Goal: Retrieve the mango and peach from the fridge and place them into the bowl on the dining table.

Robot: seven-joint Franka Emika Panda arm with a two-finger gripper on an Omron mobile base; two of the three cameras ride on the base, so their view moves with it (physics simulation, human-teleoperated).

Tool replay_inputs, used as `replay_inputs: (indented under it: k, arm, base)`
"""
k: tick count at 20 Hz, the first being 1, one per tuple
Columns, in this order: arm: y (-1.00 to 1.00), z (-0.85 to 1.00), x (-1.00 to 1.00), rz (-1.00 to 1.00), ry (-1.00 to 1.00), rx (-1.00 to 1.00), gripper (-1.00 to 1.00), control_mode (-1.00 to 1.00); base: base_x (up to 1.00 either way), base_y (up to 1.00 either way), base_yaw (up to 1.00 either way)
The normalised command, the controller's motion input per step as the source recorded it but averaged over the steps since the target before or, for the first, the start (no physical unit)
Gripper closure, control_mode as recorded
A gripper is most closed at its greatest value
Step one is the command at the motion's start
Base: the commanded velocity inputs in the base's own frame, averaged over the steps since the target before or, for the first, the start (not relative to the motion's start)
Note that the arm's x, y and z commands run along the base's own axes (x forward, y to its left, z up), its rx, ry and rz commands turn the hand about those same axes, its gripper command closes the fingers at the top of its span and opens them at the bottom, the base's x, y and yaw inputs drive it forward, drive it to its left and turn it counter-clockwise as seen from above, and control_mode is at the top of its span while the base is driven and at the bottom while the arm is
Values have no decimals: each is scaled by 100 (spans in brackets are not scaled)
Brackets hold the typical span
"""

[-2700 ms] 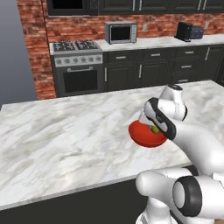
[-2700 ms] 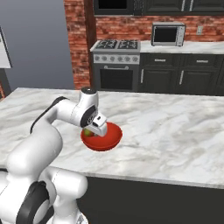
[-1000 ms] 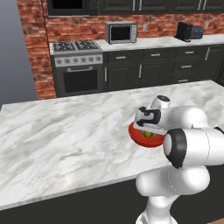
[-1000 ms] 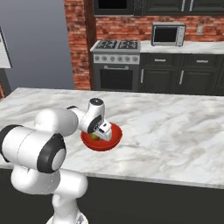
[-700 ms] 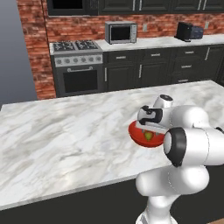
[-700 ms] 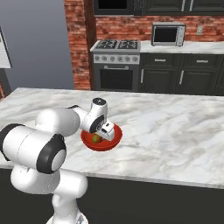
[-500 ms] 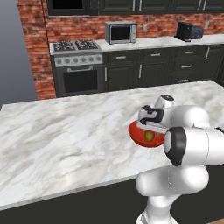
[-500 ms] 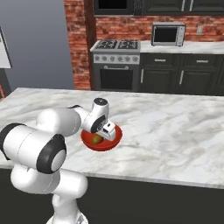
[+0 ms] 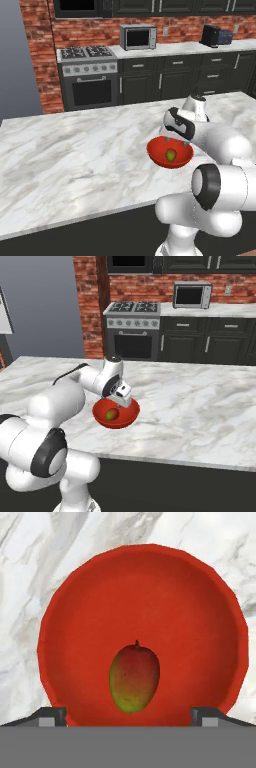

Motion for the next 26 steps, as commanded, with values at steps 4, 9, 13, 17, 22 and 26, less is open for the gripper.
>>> replay_inputs:
  k: [4, 9, 13, 17, 22, 26]
  arm:
    - [0, 81, -59, 7, -6, -3, -100, -100]
    - [4, 72, -79, 10, -12, -6, -100, -100]
    - [12, 56, -91, 12, -17, -7, -100, -100]
    - [17, 46, -96, 13, -19, -8, -100, -100]
    - [29, 36, -95, 13, -19, -11, -100, -100]
    - [31, 35, -77, 11, -14, -11, -100, -100]
  base:
    - [0, 0, 0]
    - [0, 0, 0]
    - [0, 0, 0]
    - [0, 0, 0]
    - [0, 0, 0]
    - [0, 0, 0]
